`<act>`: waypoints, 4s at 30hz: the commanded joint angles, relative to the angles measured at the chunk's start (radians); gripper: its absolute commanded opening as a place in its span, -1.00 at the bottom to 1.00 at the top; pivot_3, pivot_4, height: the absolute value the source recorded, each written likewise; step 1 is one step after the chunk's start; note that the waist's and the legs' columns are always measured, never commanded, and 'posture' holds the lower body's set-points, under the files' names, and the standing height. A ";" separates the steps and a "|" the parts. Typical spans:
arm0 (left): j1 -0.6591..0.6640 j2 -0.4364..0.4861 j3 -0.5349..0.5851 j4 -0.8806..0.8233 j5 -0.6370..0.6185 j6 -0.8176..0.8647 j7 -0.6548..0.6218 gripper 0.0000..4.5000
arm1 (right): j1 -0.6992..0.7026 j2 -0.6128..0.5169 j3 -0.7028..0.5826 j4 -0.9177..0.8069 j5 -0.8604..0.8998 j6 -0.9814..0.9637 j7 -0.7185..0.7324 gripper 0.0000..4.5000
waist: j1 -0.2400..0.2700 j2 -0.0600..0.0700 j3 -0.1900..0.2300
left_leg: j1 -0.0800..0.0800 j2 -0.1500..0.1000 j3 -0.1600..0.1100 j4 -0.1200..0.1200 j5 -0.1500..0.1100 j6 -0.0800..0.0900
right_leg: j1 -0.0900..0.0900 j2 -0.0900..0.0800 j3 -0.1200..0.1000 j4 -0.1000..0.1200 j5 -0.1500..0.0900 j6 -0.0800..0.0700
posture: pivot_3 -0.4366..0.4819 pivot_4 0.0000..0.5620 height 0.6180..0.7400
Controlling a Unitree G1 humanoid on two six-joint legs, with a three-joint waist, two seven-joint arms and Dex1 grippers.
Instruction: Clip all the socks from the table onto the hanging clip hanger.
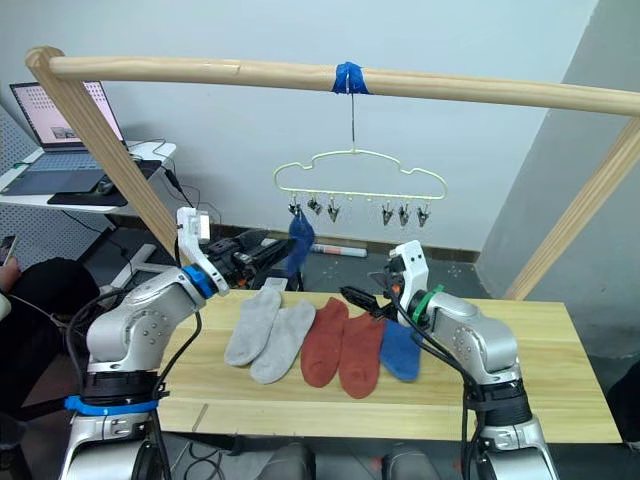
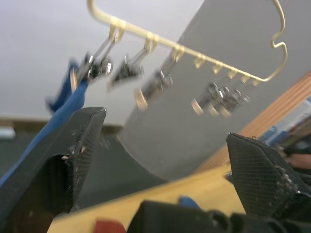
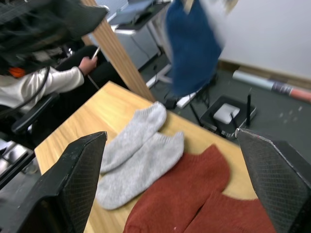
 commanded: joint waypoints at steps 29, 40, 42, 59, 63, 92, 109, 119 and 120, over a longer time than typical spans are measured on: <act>-0.177 -0.240 -0.086 0.465 0.326 -0.634 0.105 -0.06 | 0.017 -0.101 0.012 -0.208 -0.070 -0.429 0.052 1.00 | -0.005 0.000 0.000 | 0.000 -0.001 0.001 0.001 0.000 0.000 | 0.001 0.000 0.001 0.000 0.000 0.001 | -0.13 -0.68 1.00; -0.220 -0.258 -0.077 0.572 0.342 -0.695 0.121 -0.06 | 0.016 -0.103 0.009 -0.215 -0.066 -0.424 0.033 1.00 | -0.014 0.000 0.000 | 0.000 -0.001 0.001 0.001 0.000 0.000 | 0.001 0.000 0.001 0.000 0.000 0.001 | -0.17 -0.65 1.00; -0.225 -0.260 -0.077 0.586 0.343 -0.703 0.120 -0.06 | 0.016 -0.103 0.010 -0.216 -0.066 -0.425 0.030 1.00 | -0.016 0.000 0.000 | 0.000 0.000 0.001 0.001 0.000 0.000 | 0.001 0.000 0.001 0.000 0.000 0.001 | -0.17 -0.65 1.00; -0.227 -0.266 -0.077 0.607 0.342 -0.713 0.117 -0.06 | 0.006 -0.101 0.017 -0.211 -0.075 -0.432 0.019 1.00 | -0.028 0.000 0.000 | 0.000 -0.001 0.001 0.001 0.000 0.000 | 0.001 0.000 0.001 0.000 0.000 0.001 | -0.18 -0.63 1.00; -0.228 -0.268 -0.077 0.606 0.342 -0.709 0.119 -0.06 | 0.005 -0.101 0.017 -0.209 -0.078 -0.433 0.018 1.00 | -0.028 0.000 0.000 | 0.000 -0.001 0.001 0.001 0.000 0.000 | 0.001 0.000 0.001 0.000 0.000 0.001 | -0.18 -0.63 1.00; -0.294 -0.273 -0.064 0.716 0.345 -0.738 0.129 -0.06 | -0.007 -0.096 0.019 -0.197 -0.102 -0.450 0.023 1.00 | -0.028 0.000 0.001 | 0.000 -0.001 0.001 0.001 0.000 0.000 | 0.001 0.000 0.000 0.000 0.000 0.001 | -0.20 -0.63 1.00; -0.256 -0.267 -0.064 0.700 0.344 -0.753 0.126 -0.06 | -0.011 -0.100 0.023 -0.202 -0.103 -0.452 0.028 1.00 | -0.029 0.000 0.001 | 0.000 -0.001 0.001 0.001 0.000 0.000 | 0.001 0.000 0.000 0.000 0.000 0.001 | -0.20 -0.66 1.00; -0.286 -0.261 -0.055 0.744 0.350 -0.770 0.143 -0.06 | -0.026 -0.102 0.036 -0.208 -0.103 -0.459 0.044 1.00 | -0.029 0.000 0.000 | 0.000 -0.001 0.001 0.001 0.000 0.000 | 0.001 0.000 0.000 0.000 0.000 0.001 | -0.19 -0.68 1.00; -0.288 -0.260 -0.053 0.748 0.352 -0.773 0.145 -0.06 | -0.026 -0.102 0.038 -0.212 -0.100 -0.459 0.046 1.00 | -0.029 0.000 0.000 | 0.000 -0.001 0.001 0.001 0.000 0.000 | 0.001 0.000 0.000 0.000 0.000 0.001 | -0.19 -0.68 1.00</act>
